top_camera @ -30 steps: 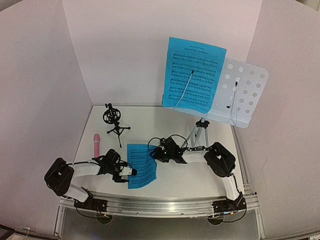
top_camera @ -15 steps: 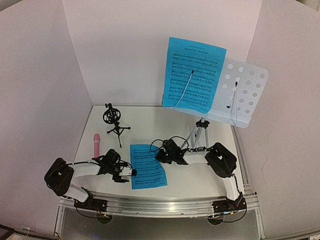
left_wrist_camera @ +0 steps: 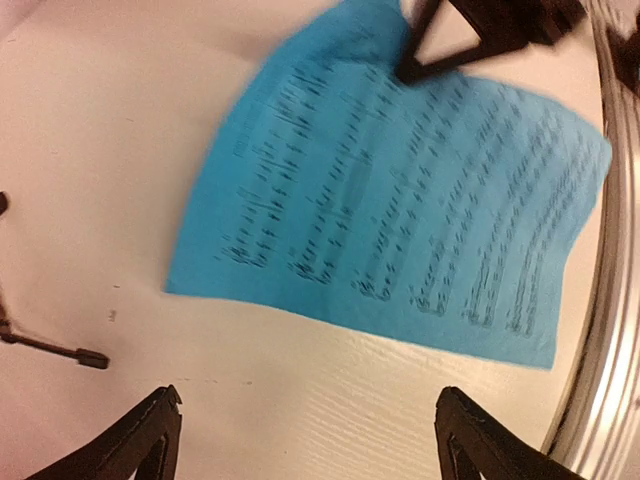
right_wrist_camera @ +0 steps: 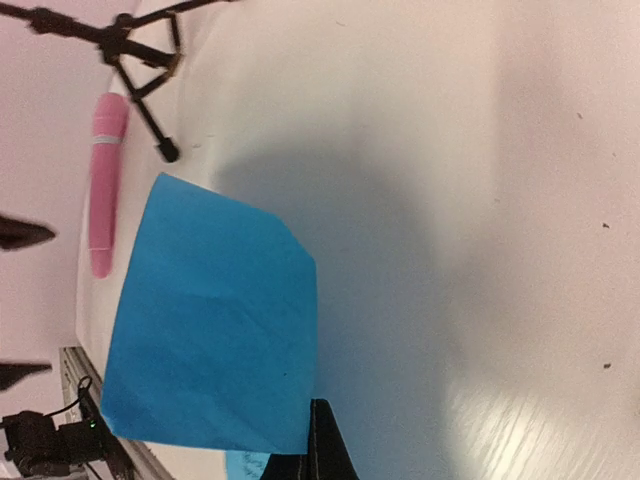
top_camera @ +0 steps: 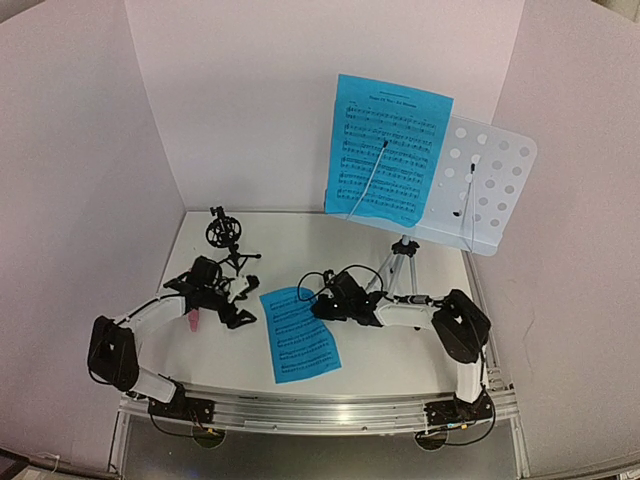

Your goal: Set up the instrument practice props

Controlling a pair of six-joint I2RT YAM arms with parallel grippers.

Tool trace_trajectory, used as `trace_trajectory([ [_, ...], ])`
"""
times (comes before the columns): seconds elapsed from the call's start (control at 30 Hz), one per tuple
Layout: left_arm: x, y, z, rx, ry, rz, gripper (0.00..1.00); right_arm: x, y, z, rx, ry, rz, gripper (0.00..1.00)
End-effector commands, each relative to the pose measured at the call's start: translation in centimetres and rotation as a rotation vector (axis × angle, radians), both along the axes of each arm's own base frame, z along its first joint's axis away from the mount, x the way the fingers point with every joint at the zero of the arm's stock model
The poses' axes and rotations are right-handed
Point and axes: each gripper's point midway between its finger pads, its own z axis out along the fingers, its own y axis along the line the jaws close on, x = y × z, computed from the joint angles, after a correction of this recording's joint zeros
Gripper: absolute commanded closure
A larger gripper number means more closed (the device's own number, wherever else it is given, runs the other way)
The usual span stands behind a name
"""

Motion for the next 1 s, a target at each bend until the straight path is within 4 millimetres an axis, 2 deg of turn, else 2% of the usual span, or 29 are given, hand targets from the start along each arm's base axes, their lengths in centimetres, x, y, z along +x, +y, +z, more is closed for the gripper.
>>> trace_trajectory([
  [0.0, -1.2, 0.2, 5.3, -0.233, 0.279, 0.232, 0.07, -2.6, 1.1, 7.5, 0.022, -0.191, 0.093, 1.0],
  [0.13, -1.8, 0.1, 7.3, -0.336, 0.333, 0.311, 0.01, -4.1, 1.1, 11.5, 0.046, -0.29, 0.091, 1.0],
  [0.23, -2.1, 0.0, 9.2, -0.412, 0.338, 0.351, 0.0, -4.7, 0.9, 14.3, 0.079, -0.339, 0.079, 1.0],
  [0.37, -2.8, 0.4, 12.4, -0.523, 0.253, 0.376, 0.0, -5.5, 0.4, 17.8, 0.135, -0.383, 0.063, 1.0],
  [0.53, -4.1, -0.1, 15.3, -0.631, 0.247, 0.333, 0.0, -6.3, 0.0, 21.3, 0.2, -0.43, 0.056, 1.0],
  [0.7, -3.5, -0.6, 16.3, -0.673, 0.248, 0.334, 0.0, -6.6, 0.2, 25.8, 0.322, -0.516, 0.061, 1.0],
  [0.8, -3.8, -1.8, 17.3, -0.697, 0.245, 0.294, 0.0, -6.8, 0.4, 27.6, 0.356, -0.545, 0.075, 1.0],
  [0.97, -4.4, -3.5, 18.2, -0.703, 0.246, 0.255, 0.0, -7.1, 0.4, 29.5, 0.392, -0.58, 0.087, 1.0],
])
